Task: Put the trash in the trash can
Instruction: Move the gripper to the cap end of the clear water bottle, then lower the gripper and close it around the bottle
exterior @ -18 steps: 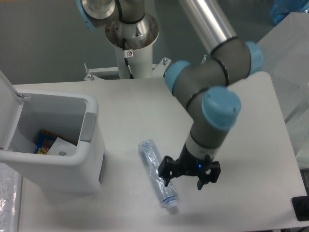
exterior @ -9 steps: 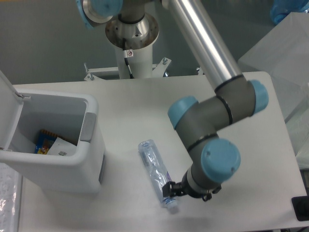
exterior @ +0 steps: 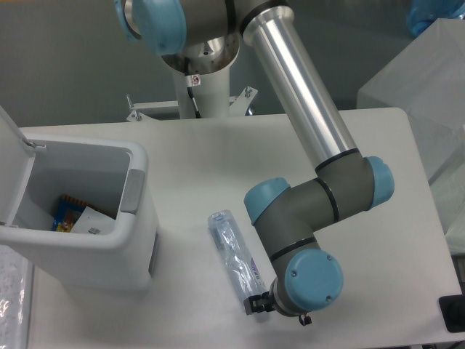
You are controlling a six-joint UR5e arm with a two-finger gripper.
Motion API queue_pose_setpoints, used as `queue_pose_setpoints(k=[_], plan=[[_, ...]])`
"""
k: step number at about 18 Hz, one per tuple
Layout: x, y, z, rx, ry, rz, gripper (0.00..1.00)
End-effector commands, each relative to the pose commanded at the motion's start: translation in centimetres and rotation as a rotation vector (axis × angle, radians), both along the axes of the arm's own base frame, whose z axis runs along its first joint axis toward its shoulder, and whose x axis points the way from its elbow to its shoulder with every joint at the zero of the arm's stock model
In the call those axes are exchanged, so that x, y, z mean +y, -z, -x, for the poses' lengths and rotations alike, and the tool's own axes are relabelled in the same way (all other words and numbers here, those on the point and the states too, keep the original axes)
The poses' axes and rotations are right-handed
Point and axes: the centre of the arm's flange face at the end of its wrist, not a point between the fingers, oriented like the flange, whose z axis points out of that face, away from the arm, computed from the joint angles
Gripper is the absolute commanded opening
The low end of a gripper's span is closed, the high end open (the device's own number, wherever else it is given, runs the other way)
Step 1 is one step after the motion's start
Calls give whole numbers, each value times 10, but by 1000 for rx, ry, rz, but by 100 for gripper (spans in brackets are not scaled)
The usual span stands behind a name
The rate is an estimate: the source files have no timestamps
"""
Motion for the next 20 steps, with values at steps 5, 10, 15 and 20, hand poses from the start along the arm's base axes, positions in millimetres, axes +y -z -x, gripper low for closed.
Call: queue_pose_setpoints(k=[5, 10, 15, 20], plan=[[11, 9, -12, 7, -16, 2, 100], [19, 24, -19, 44, 1, 37, 86], [21, 34, -17, 79, -46, 48, 71], [22, 37, -19, 98, -37, 73, 67]])
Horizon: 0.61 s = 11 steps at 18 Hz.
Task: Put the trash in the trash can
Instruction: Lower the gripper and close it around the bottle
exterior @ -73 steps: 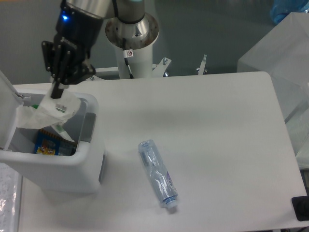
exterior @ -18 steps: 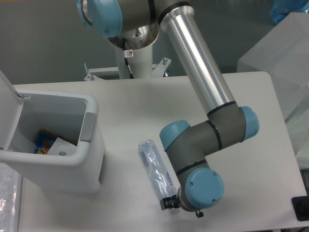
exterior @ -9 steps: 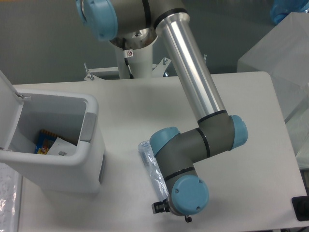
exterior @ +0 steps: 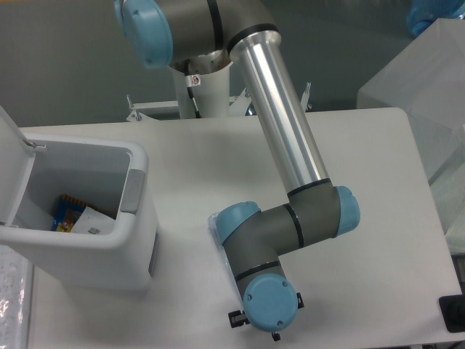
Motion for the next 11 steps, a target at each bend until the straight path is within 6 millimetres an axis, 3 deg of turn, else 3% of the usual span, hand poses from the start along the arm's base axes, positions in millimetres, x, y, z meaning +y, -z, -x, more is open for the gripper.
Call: queue_pose_setpoints(k=[8, 11], plan=[[0, 7, -9, -6, 7, 21, 42], [2, 9, -15, -10, 15, 30, 25]])
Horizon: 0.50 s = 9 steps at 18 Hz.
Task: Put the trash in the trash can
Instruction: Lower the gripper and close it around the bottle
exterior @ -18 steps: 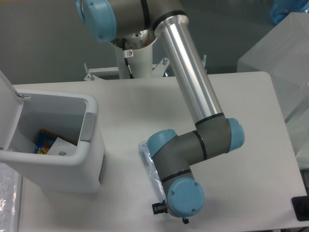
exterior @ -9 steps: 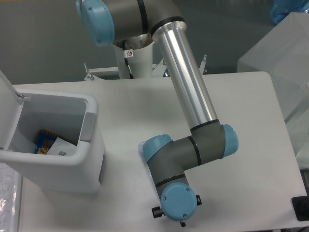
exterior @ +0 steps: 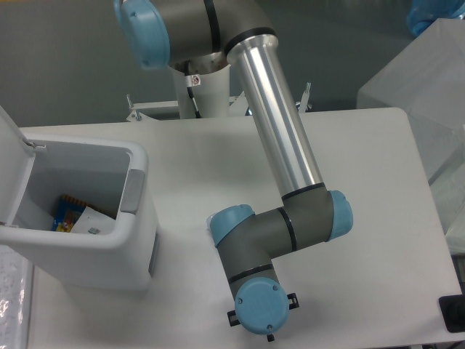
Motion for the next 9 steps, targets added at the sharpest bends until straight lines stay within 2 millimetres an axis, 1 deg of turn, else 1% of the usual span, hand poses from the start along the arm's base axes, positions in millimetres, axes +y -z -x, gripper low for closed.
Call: queue_pose_setpoints(k=[1, 5, 9], plan=[[-1, 0, -1, -1, 0, 1, 22], [0, -3, -2, 1, 2, -1, 15], [0, -25, -2, 11, -1, -35, 13]])
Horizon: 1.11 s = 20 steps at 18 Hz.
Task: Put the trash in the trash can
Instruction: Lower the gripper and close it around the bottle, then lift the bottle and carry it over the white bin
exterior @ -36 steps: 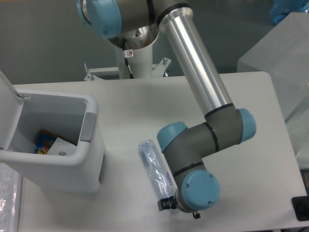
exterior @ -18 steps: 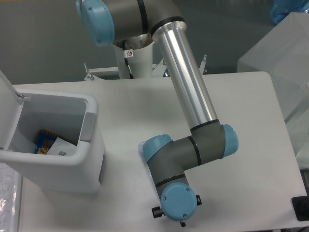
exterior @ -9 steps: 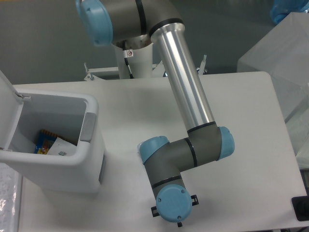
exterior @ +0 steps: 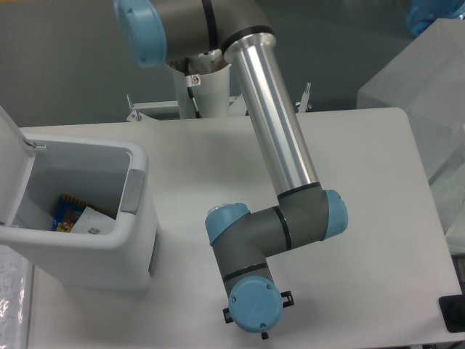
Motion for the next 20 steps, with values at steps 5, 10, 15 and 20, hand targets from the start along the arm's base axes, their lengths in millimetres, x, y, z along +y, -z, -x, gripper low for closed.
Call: queue_pose_setpoints(k=[5, 10, 15, 20], plan=[[-8, -69, 5, 39, -6, -109, 12], [-13, -151, 10, 127, -16, -318, 12], [-11, -225, -2, 230, 15, -528, 12], [-16, -288, -17, 298, 60, -705, 12]])
